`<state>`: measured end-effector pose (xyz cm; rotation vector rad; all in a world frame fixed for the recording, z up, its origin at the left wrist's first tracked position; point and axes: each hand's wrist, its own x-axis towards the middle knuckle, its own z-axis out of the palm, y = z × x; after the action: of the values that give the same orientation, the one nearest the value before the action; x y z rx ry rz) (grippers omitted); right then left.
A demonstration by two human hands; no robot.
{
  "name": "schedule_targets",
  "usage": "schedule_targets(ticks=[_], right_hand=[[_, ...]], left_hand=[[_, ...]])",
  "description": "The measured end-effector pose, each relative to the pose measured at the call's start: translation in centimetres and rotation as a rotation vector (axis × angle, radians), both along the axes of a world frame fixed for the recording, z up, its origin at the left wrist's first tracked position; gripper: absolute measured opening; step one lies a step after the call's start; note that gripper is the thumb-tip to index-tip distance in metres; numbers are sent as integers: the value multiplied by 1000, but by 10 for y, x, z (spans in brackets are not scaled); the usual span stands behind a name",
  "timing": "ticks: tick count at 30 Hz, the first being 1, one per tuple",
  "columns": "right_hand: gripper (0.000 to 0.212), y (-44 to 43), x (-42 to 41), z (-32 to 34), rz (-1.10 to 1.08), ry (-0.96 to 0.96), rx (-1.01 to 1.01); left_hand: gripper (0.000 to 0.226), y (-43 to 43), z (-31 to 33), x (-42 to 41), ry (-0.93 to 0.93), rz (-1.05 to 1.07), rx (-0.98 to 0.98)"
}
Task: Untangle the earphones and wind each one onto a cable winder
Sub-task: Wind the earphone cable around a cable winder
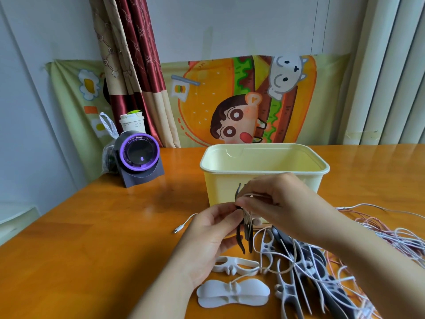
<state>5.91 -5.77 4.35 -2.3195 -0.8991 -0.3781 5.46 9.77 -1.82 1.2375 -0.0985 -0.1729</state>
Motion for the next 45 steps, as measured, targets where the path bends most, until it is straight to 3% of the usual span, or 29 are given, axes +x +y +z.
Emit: schedule_targets(ticks=[6,11,16,20,26,32,39,41,45], right_hand=[[13,-4,0,3,60,31,-5],[14,-1,3,-2,44,12,-5],[11,-6,10,-4,-71,13,100],[9,-6,13,-9,-88,24,181],[30,-11,19,-11,-53,151,360],[25,-18,20,-3,-8,263,408],[42,-32,33,-8,89,444,544],[48,-27,35,-17,123,551,591],[22,-5,29,-32,53,539,496]], left_hand=[[32,-1,0,-1,20,-16,-10],[17,-3,-2,-1,28,-51,-24],[44,-3,-1,-1,62,-55,-78],[41,-2,-2,-1,65,-74,-107],[35,-2,-1,-3,35,-108,-127],[31,-1,2,-5,9,-150,-142],[20,-1,3,-9,-65,-250,-165],[37,0,5,-9,-101,-268,-230],[62,5,5,-4,-125,-192,-349]])
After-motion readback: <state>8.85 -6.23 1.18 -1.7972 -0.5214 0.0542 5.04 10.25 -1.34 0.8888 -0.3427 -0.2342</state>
